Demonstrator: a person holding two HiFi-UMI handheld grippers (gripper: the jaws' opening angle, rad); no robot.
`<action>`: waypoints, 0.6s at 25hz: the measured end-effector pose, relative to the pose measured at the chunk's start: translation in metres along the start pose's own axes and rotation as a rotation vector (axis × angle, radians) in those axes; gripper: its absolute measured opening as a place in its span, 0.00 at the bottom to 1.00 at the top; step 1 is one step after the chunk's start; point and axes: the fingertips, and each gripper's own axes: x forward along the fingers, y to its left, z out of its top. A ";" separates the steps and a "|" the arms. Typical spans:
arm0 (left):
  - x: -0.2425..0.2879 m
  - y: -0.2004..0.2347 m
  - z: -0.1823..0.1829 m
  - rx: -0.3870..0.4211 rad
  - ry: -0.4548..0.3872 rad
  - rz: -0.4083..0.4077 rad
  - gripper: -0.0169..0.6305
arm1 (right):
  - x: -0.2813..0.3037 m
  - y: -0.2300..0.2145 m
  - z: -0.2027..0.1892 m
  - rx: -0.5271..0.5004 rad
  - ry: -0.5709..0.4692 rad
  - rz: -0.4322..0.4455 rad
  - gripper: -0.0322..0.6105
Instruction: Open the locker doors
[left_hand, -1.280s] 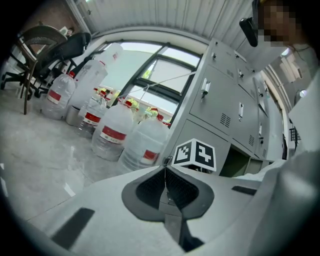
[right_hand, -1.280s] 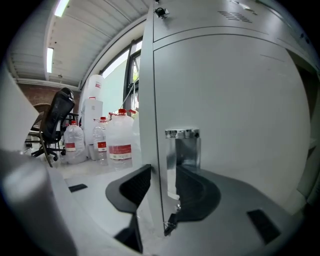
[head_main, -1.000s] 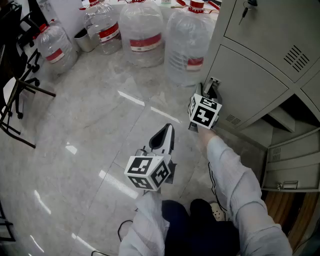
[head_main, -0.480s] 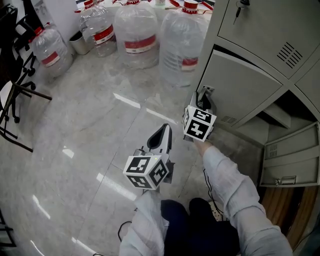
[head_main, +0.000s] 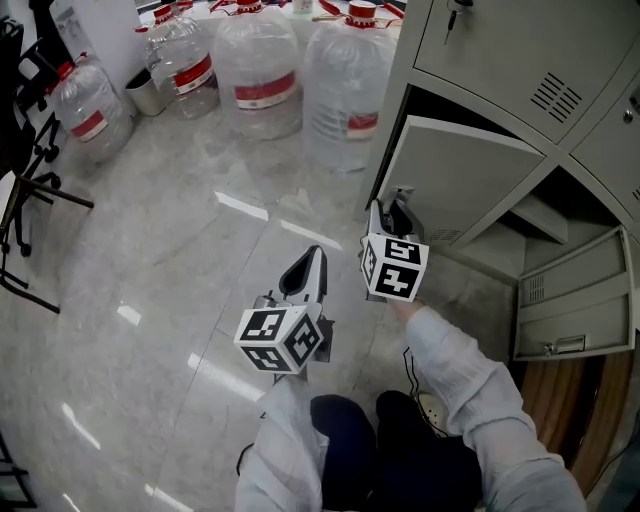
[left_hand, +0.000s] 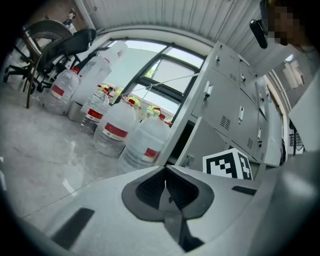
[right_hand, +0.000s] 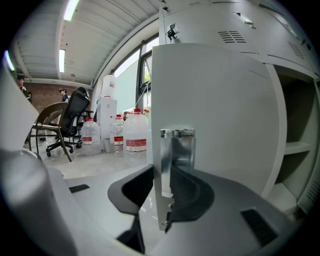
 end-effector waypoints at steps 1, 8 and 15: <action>0.001 0.000 -0.001 0.010 0.006 -0.003 0.04 | -0.004 0.000 -0.001 0.000 0.005 0.011 0.21; 0.004 0.000 -0.005 0.035 0.029 -0.015 0.04 | -0.025 0.003 -0.008 -0.020 0.033 0.084 0.21; 0.008 0.002 -0.011 0.035 0.045 -0.021 0.04 | -0.053 0.005 -0.016 -0.036 0.034 0.144 0.21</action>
